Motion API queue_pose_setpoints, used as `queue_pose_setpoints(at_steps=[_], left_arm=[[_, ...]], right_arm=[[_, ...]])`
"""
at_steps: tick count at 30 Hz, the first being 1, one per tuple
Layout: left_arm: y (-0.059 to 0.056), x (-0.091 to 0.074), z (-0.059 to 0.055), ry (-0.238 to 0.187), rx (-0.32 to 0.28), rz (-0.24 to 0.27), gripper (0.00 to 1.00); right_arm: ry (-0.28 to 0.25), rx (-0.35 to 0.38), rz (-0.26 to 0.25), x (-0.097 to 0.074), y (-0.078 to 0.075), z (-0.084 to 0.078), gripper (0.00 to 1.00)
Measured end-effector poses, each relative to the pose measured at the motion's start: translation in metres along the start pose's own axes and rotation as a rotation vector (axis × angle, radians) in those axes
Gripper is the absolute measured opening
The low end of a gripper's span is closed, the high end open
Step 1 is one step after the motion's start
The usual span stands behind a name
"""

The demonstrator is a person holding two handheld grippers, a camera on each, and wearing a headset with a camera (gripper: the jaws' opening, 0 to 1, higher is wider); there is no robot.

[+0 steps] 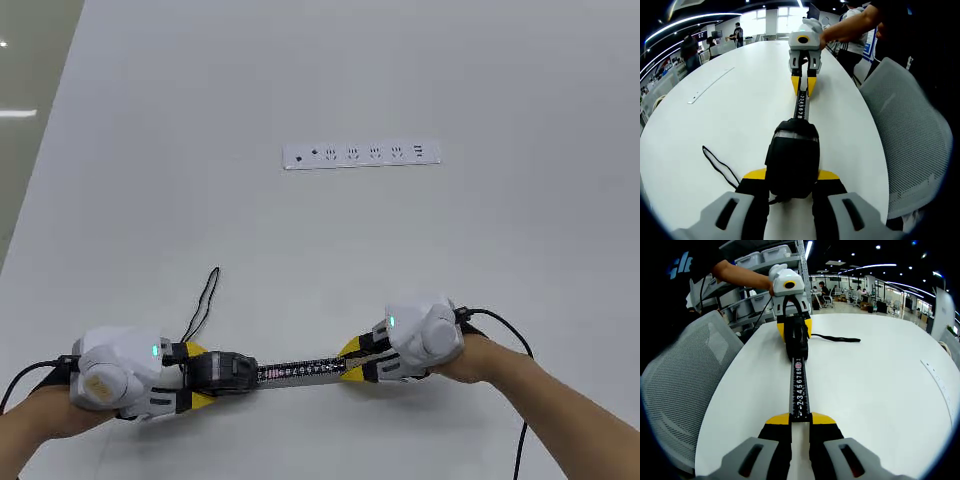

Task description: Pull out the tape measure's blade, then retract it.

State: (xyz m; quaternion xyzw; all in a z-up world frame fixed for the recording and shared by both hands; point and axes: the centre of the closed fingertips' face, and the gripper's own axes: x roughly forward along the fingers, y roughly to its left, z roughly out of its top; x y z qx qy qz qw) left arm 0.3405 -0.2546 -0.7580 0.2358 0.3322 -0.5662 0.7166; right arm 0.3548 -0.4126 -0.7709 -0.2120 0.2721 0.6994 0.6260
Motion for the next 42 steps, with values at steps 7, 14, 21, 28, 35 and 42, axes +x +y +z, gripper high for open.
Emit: queue_pose_setpoints(at_steps=[7, 14, 21, 28, 35, 42], left_arm=[[0.000, 0.001, 0.000, -0.001, -0.003, -0.001, 0.29], [0.000, 0.001, 0.000, -0.001, -0.005, -0.002, 0.29], [0.000, 0.001, 0.000, 0.001, -0.005, 0.000, 0.29], [0.000, 0.001, 0.000, 0.002, -0.007, -0.003, 0.29], [0.000, 0.001, 0.000, 0.002, -0.008, -0.005, 0.29], [0.000, 0.002, 0.000, 0.002, -0.008, -0.006, 0.29]], right_arm=[[0.003, 0.002, 0.001, -0.003, -0.001, -0.003, 0.10], [0.005, 0.004, 0.005, -0.006, -0.002, -0.006, 0.10], [0.010, 0.010, 0.009, -0.009, -0.001, -0.010, 0.10], [0.014, 0.011, 0.004, -0.012, -0.002, -0.013, 0.10], [0.018, 0.016, 0.003, -0.015, -0.002, -0.017, 0.10], [0.024, 0.016, 0.003, -0.019, -0.003, -0.021, 0.10]])
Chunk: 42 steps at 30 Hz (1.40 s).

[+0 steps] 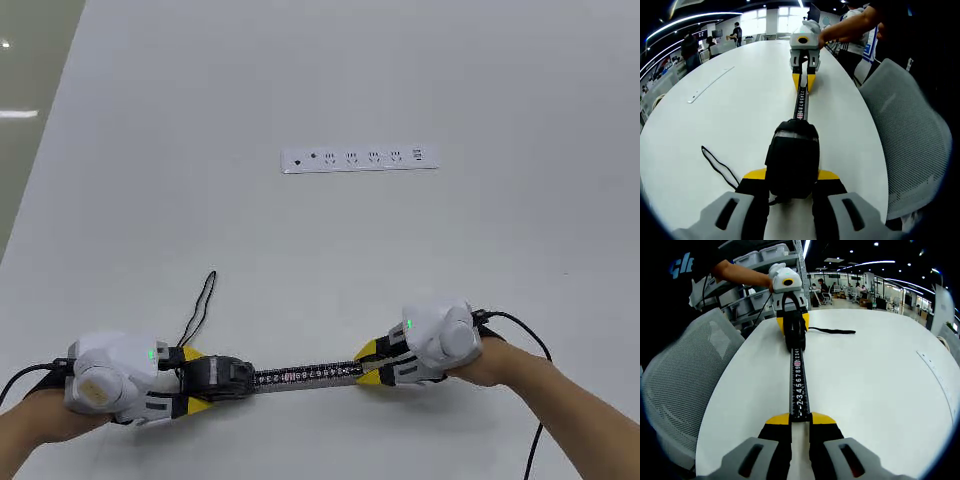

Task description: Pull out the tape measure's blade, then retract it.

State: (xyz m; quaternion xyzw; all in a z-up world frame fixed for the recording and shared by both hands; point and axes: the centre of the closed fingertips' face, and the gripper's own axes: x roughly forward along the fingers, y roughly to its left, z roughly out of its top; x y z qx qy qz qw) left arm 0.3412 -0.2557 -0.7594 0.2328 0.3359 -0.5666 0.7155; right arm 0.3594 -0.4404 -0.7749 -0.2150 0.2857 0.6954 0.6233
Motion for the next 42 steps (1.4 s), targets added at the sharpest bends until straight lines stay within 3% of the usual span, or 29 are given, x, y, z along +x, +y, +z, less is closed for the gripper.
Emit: queue_pose_setpoints(at_steps=[42], left_arm=[[0.000, 0.001, 0.001, 0.003, 0.000, -0.009, 0.29]], right_arm=[[0.023, 0.018, 0.006, -0.015, 0.001, -0.019, 0.10]])
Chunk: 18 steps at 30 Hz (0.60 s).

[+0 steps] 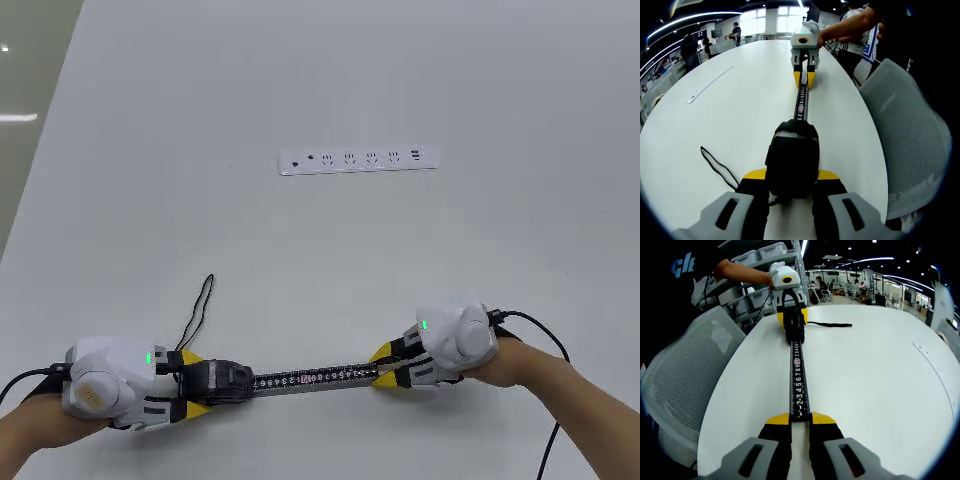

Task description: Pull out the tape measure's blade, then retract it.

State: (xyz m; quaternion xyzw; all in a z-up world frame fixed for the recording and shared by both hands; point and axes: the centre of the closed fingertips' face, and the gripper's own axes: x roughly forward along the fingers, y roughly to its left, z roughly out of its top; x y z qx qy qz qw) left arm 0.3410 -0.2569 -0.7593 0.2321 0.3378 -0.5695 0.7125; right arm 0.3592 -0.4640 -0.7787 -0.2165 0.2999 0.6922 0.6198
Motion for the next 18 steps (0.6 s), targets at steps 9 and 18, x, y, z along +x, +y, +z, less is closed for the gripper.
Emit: queue_pose_setpoints(at_steps=[9, 18], left_arm=[[-0.0003, 0.0001, 0.0007, 0.001, -0.005, -0.003, 0.29], [0.0000, 0.0003, 0.0008, 0.004, -0.002, -0.004, 0.29]], right_arm=[[0.006, 0.002, -0.001, -0.0049, -0.0016, -0.0049, 0.10], [0.013, 0.004, -0.003, -0.0092, -0.0018, -0.0099, 0.10]])
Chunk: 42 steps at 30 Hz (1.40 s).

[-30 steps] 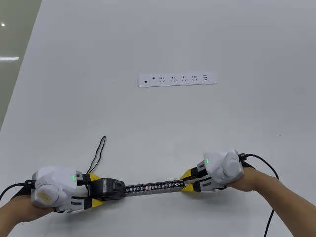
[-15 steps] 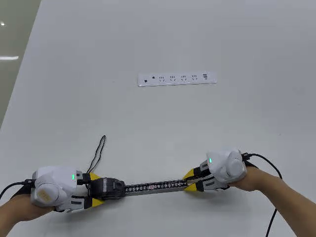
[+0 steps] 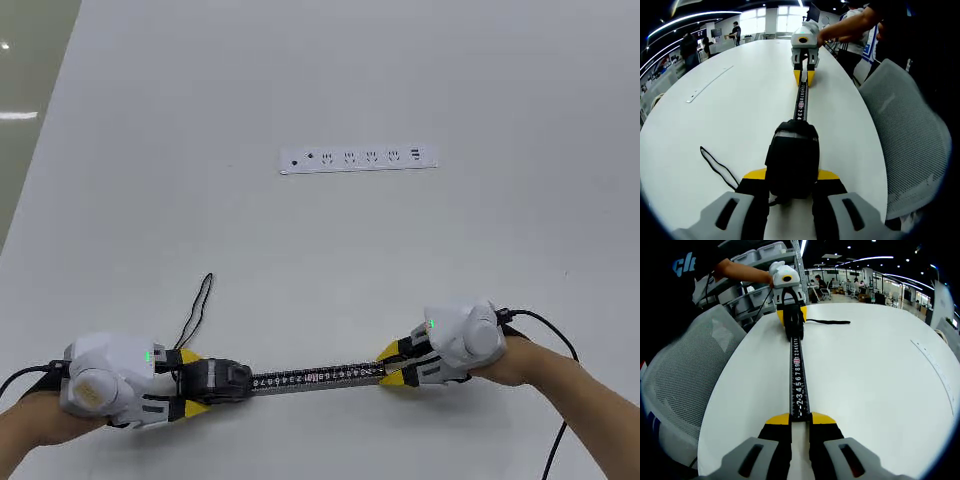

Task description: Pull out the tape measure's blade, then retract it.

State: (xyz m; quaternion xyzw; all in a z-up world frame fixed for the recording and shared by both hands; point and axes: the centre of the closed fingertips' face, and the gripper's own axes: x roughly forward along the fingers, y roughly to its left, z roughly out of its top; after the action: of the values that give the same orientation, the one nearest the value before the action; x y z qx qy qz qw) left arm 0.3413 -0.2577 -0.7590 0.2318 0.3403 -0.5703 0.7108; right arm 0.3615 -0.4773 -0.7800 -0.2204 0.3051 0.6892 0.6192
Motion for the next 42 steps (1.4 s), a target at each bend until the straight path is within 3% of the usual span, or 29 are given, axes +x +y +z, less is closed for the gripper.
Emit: queue_pose_setpoints(at_steps=[42], left_arm=[[0.001, -0.001, 0.000, 0.004, -0.002, -0.008, 0.29]], right_arm=[[0.031, 0.015, -0.025, -0.022, -0.004, -0.019, 0.10]])
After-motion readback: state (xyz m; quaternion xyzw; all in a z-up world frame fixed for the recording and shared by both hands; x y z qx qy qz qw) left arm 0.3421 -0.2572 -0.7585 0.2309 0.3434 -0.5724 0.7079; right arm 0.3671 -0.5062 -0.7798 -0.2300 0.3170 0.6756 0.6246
